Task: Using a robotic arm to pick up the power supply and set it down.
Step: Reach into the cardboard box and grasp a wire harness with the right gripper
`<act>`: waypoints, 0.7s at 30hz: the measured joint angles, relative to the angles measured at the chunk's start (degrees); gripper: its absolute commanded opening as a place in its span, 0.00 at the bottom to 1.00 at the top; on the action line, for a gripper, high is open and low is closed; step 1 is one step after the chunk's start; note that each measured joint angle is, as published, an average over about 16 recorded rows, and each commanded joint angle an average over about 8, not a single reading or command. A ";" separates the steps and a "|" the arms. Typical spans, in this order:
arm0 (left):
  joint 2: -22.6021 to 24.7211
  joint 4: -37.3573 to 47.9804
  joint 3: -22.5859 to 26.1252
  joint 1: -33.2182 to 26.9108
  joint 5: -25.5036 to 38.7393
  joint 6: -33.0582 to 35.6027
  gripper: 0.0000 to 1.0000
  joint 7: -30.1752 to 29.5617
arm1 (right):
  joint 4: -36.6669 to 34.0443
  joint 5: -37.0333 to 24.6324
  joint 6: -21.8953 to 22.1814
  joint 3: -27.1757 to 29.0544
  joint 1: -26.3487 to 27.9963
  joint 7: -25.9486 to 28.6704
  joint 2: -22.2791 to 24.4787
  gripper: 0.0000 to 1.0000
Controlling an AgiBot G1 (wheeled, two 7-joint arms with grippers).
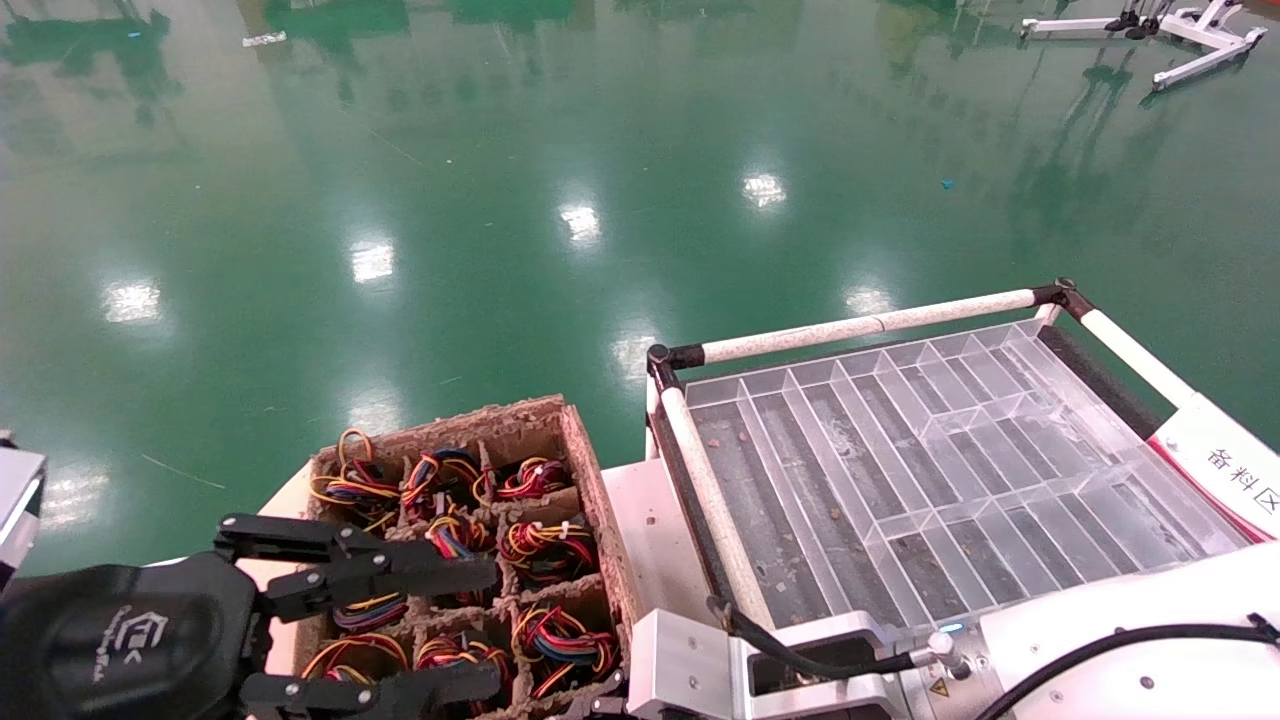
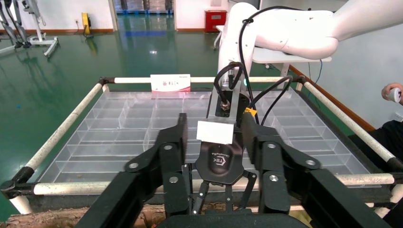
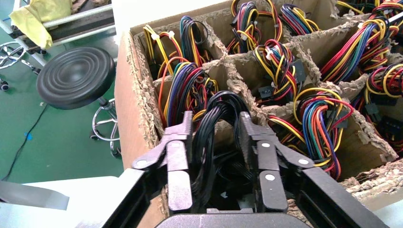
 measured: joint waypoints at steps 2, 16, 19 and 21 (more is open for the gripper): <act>0.00 0.00 0.00 0.00 0.00 0.00 1.00 0.00 | 0.14 -0.09 0.05 -0.01 -0.04 0.37 0.16 0.00; -0.01 0.00 0.03 -0.01 -0.02 -0.01 1.00 0.01 | 0.43 3.91 0.08 2.12 -1.54 1.91 2.51 0.00; -0.01 0.00 0.04 -0.01 -0.02 -0.01 1.00 0.02 | 0.33 6.67 0.08 3.55 -2.29 1.84 3.37 0.00; -0.02 0.00 0.04 -0.01 -0.03 -0.02 1.00 0.02 | 0.23 8.97 0.04 4.76 -2.85 1.69 4.02 0.00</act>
